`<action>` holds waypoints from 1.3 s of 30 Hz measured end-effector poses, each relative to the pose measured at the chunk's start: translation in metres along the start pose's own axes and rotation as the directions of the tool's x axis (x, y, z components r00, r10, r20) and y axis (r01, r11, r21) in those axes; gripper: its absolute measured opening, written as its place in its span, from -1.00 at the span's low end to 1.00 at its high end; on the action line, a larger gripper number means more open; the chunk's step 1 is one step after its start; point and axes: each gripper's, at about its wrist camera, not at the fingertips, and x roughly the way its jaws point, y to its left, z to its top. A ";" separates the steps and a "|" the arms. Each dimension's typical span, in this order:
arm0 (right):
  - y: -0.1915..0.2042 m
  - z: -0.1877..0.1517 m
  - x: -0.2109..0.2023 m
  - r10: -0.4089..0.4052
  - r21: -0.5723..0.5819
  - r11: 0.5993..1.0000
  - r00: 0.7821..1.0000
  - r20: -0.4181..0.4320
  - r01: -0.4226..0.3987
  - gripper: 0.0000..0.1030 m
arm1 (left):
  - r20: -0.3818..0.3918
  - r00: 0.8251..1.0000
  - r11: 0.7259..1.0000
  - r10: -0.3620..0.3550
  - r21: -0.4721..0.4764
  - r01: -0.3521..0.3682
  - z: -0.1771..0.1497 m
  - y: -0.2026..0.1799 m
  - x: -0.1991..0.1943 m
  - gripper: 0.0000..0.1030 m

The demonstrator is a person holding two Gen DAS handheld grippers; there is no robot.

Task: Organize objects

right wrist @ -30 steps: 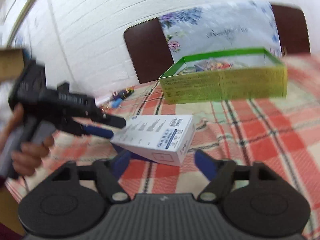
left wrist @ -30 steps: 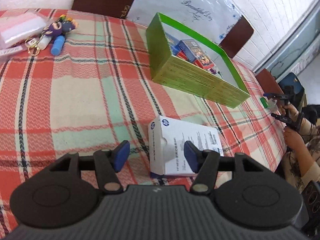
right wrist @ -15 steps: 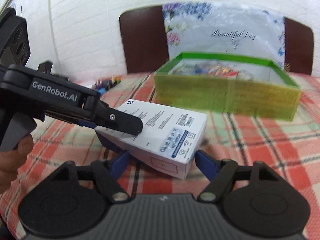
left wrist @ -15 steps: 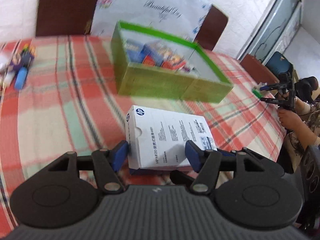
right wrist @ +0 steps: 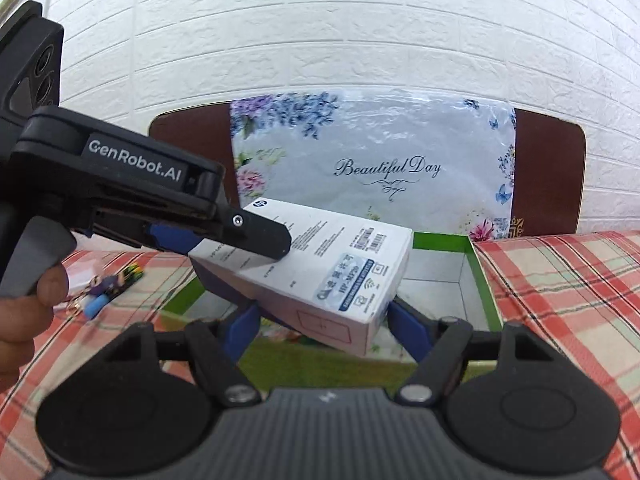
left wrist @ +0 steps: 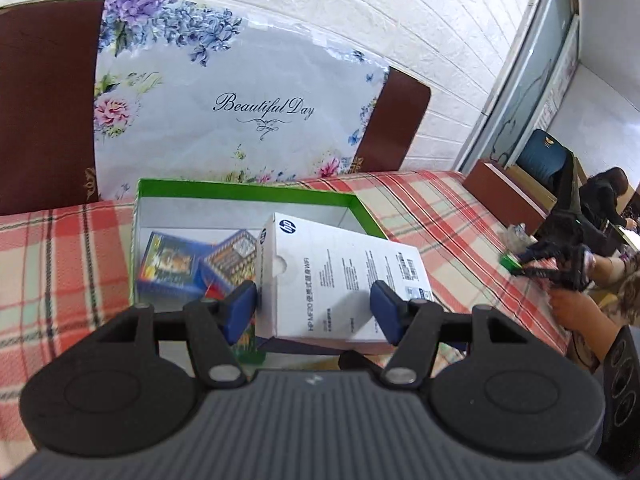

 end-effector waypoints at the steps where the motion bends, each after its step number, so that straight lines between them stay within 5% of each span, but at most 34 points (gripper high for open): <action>1: -0.006 0.002 0.008 0.002 0.007 1.000 1.000 -0.004 -0.002 0.41 | -0.004 1.000 1.000 0.004 -0.011 -0.004 0.004 0.001 0.008 0.25; 8: -0.037 0.005 0.057 0.007 0.066 0.998 0.999 -0.044 -0.004 0.37 | -0.002 0.998 0.998 0.058 0.010 -0.058 0.022 -0.001 0.053 0.21; 15: -0.050 -0.003 0.098 -0.124 0.097 0.986 0.988 -0.092 0.133 0.41 | -0.032 0.984 0.984 0.177 0.022 -0.177 0.017 0.001 0.081 0.23; 22: -0.038 -0.006 0.069 -0.122 0.123 0.984 0.991 -0.059 0.128 0.44 | 0.016 0.980 0.976 0.198 0.091 -0.198 -0.003 -0.008 0.047 0.25; 31: 0.002 -0.040 -0.016 -0.144 0.161 0.976 0.990 -0.009 0.143 0.47 | 0.078 0.974 0.964 0.212 0.148 -0.221 -0.063 -0.013 -0.033 0.26; 35: 0.021 -0.064 -0.035 -0.110 0.182 0.976 0.991 -0.082 0.123 0.47 | 0.057 0.965 0.956 0.256 0.133 -0.261 -0.097 0.001 -0.061 0.26; 39: 0.045 -0.090 -0.032 -0.077 0.166 0.980 0.978 -0.194 0.111 0.45 | -0.033 0.935 0.931 0.352 0.110 -0.347 -0.128 0.027 -0.070 0.26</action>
